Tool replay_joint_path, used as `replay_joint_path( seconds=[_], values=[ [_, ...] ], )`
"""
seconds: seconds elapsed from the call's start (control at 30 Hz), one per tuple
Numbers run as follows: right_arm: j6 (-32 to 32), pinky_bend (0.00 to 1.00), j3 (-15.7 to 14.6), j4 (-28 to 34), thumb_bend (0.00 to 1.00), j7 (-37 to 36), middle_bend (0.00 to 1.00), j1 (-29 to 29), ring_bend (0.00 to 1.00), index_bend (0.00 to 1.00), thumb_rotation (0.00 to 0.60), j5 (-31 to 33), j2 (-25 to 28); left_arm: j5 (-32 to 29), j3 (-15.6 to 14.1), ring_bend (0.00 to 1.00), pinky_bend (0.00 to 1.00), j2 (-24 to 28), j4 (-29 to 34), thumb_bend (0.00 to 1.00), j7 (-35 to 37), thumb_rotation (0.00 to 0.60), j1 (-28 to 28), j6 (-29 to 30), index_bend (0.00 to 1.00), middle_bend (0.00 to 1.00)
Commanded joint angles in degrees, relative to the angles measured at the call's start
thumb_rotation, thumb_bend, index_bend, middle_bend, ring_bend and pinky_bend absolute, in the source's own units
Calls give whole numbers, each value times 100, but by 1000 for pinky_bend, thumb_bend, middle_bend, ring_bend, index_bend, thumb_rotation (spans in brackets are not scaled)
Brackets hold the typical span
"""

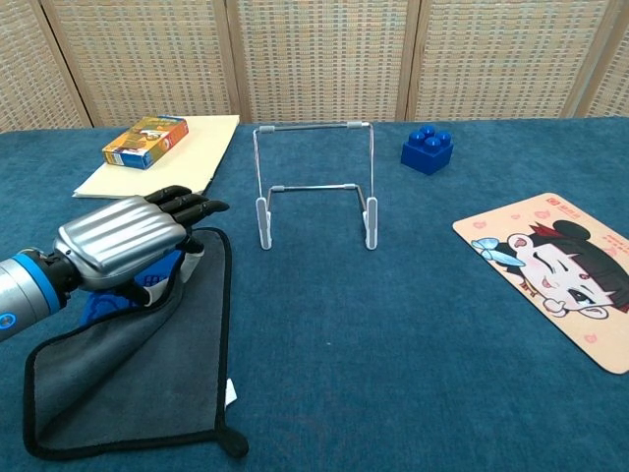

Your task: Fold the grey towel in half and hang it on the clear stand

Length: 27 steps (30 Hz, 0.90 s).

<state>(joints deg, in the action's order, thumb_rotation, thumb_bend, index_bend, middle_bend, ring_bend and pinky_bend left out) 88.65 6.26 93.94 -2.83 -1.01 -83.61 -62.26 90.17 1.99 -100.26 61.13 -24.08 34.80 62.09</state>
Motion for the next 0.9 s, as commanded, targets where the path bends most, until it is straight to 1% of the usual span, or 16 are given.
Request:
replay_joint_path(
  seconds=[0.03,0.07,0.1,0.17,0.2,0.23,0.27,0.3,0.47,0.67,0.77,0.9],
  values=[
    [-2,0,-3,-2,0,1,0,-1,0,0,600,-3,-2,-65,25,0,0,-32,6,448,-33,600,22,-59,659,0],
    [-1,0,-3,-1,0,-4,0,0,0,0,600,-4,0,-112,34,0,0,-44,18,448,-78,600,29,-101,647,0],
    [2,0,-4,-2,0,-8,0,2,0,0,600,-5,0,-148,42,0,0,-53,31,448,-116,600,32,-130,609,0],
    [9,0,-4,-2,0,-18,0,5,0,0,600,-7,3,-288,84,0,0,-80,81,447,-185,600,23,-210,423,0],
    [11,0,-5,-2,0,-24,0,5,0,0,600,-12,5,-405,134,0,0,-108,120,446,-231,600,8,-248,242,0],
    [13,0,-5,-2,0,-22,0,5,0,0,600,-14,5,-453,154,0,0,-112,157,444,-240,600,5,-260,93,0],
    [15,0,-6,-2,0,-20,0,5,0,0,600,-18,5,-475,170,0,0,-113,192,442,-208,600,4,-251,28,0],
    [16,0,-9,0,0,-23,0,6,0,0,600,-21,6,-464,178,0,0,-114,212,439,-139,600,6,-215,0,0],
    [15,0,-8,-4,0,-40,0,7,0,0,600,-18,9,-193,132,0,0,-101,141,413,439,600,12,137,0,0],
    [15,0,-14,-2,0,-44,0,7,0,0,600,-30,11,-87,102,0,0,40,198,405,722,600,0,315,0,0],
    [22,0,-16,-1,0,-36,0,8,0,0,600,-35,9,-17,37,0,0,206,284,365,782,600,-45,417,0,0],
    [11,0,-31,9,0,4,0,1,0,0,600,-56,-2,-62,17,0,0,326,314,250,750,600,-71,394,0,0]
  ],
)
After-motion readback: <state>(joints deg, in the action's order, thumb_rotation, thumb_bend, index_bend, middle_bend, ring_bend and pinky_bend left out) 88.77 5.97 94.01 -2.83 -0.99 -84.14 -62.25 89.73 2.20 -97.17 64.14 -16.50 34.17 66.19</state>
